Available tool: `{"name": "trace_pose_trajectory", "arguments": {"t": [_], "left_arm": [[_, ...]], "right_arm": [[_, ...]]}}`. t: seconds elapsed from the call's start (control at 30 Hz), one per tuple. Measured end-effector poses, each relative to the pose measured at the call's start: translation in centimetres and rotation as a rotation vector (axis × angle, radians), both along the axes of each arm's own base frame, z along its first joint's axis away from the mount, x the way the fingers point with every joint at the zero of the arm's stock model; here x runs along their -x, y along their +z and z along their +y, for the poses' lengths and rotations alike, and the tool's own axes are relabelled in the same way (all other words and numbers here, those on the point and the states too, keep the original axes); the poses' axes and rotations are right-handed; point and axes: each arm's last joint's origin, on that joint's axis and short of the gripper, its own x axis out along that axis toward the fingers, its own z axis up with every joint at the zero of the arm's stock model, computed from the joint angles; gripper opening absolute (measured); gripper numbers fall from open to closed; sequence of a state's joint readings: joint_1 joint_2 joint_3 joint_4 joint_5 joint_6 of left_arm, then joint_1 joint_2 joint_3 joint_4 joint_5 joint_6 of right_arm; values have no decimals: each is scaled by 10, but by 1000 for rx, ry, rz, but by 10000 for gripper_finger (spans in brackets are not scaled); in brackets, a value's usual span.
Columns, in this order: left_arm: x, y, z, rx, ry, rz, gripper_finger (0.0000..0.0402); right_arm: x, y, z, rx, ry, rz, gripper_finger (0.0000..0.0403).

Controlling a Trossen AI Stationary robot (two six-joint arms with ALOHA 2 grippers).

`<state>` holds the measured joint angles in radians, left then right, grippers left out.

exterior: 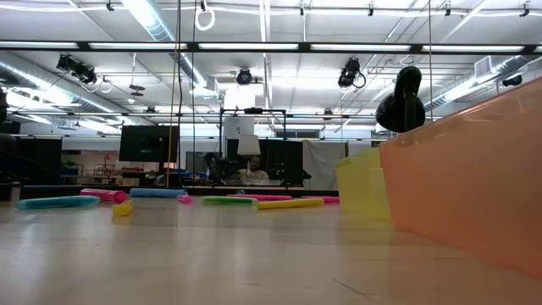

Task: Pick & Place Markers
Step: Put the bottom blue highlighter into the blue bin

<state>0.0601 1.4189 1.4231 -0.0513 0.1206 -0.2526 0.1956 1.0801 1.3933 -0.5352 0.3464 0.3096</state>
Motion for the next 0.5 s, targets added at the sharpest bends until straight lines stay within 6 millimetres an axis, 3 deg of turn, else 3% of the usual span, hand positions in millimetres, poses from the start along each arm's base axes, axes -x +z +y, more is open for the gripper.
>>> {"name": "trace_pose_trajectory", "arguments": {"t": [0.5], "left_arm": [[0, 0, 0, 20, 1, 4, 250]], "right_arm": [[31, -37, 15, -675, -258, 304, 46]]}}
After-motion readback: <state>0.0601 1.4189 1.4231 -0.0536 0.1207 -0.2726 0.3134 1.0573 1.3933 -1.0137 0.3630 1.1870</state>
